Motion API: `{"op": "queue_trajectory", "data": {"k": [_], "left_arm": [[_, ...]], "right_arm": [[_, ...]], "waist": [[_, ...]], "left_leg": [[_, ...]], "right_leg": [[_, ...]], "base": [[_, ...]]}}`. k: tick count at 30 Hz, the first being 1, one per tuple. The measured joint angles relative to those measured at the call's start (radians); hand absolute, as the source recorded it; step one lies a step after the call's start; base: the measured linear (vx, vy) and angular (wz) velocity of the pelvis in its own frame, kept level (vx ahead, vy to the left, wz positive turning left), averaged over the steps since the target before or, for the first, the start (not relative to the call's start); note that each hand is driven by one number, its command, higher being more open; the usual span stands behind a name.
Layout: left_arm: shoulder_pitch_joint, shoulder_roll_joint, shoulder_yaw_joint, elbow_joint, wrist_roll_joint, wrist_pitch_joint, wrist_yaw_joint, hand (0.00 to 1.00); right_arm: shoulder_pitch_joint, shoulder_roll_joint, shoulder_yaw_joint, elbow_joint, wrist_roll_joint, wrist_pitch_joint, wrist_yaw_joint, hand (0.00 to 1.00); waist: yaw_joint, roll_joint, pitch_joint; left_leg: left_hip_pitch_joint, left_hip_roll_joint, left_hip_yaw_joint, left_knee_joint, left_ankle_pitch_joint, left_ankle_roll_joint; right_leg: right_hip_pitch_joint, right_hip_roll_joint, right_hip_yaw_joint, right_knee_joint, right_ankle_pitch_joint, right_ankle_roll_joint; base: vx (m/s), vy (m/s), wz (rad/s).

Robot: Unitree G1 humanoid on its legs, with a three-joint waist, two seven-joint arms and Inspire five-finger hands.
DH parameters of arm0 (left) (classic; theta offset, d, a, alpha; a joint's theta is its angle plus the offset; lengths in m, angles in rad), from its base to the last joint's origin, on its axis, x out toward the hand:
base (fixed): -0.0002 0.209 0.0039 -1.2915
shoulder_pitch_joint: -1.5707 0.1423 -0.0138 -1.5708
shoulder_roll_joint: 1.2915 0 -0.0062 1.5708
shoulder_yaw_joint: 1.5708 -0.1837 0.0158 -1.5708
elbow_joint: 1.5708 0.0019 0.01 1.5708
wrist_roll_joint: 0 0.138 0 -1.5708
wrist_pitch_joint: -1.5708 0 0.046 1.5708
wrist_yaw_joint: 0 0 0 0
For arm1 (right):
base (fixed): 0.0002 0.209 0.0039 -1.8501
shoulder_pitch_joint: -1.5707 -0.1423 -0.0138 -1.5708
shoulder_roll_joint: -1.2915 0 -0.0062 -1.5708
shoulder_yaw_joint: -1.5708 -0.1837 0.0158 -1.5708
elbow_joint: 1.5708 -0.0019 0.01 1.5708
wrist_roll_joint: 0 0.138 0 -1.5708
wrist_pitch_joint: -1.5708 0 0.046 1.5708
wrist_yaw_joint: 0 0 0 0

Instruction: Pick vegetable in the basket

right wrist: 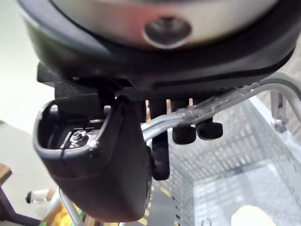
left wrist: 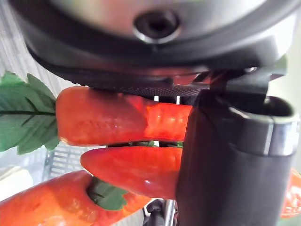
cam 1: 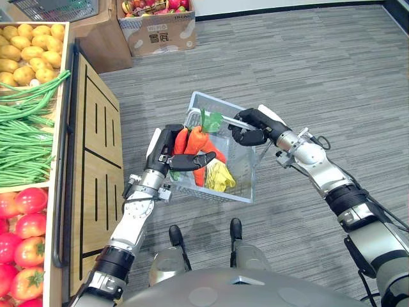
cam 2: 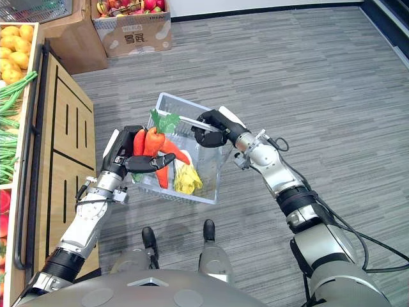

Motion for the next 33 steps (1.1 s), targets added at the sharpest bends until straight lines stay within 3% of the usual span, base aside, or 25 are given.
{"op": "queue_trajectory", "data": {"k": [7, 33], "left_arm": [[0.001, 0.018, -0.001, -0.147, -0.069, -0.002, -0.012, 0.00], [0.003, 0.013, -0.076, -0.154, -0.063, -0.001, -0.013, 0.00]], "right_arm": [[0.003, 0.000, 0.000, 0.000, 0.000, 0.000, -0.003, 0.00], [0.019, 0.025, 0.029, 0.001, -0.001, 0.001, -0.010, 0.00]], "waist": [[0.006, 0.000, 0.000], [0.006, -0.002, 0.002]], "left_leg": [[0.000, 0.000, -0.003, 0.000, 0.000, 0.000], [0.000, -0.001, -0.004, -0.001, 0.001, 0.001]], "right_leg": [[0.002, 0.000, -0.002, 0.000, 0.000, 0.000], [0.001, -0.001, -0.003, 0.000, -0.001, -0.002]], "base": [[0.00, 0.000, 0.00], [0.00, 0.000, 0.00]]}}
